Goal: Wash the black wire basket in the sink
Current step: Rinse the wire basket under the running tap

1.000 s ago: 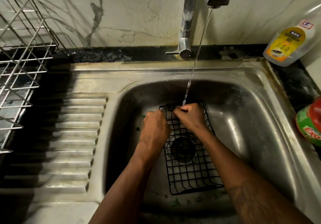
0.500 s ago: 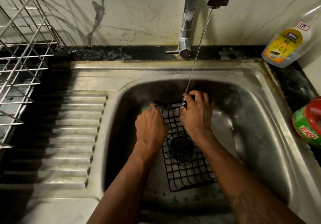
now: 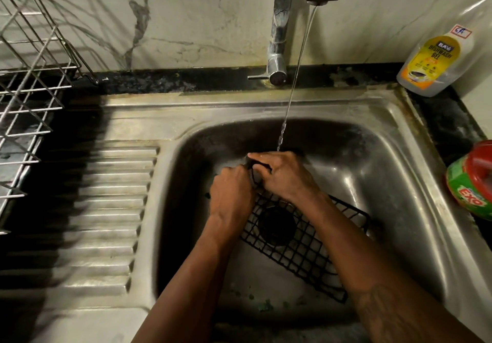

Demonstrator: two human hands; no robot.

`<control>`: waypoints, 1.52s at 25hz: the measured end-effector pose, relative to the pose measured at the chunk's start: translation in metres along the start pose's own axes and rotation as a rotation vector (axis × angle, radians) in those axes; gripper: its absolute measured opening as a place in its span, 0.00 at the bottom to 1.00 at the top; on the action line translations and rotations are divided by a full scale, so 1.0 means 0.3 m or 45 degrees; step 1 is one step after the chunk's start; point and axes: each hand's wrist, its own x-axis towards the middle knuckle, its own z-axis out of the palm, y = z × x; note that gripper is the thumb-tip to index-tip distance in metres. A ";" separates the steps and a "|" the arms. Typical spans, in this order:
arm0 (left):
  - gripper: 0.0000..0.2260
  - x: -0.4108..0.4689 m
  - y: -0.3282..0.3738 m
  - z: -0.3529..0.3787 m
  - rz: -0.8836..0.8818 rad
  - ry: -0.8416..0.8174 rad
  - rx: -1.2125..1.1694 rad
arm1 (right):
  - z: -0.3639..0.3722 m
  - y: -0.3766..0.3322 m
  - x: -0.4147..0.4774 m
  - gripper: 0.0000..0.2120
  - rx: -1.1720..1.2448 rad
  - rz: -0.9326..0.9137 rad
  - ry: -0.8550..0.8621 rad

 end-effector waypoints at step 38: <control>0.15 -0.041 0.007 -0.054 -0.218 0.057 -0.179 | -0.199 0.168 -0.112 0.08 -0.208 0.382 -0.024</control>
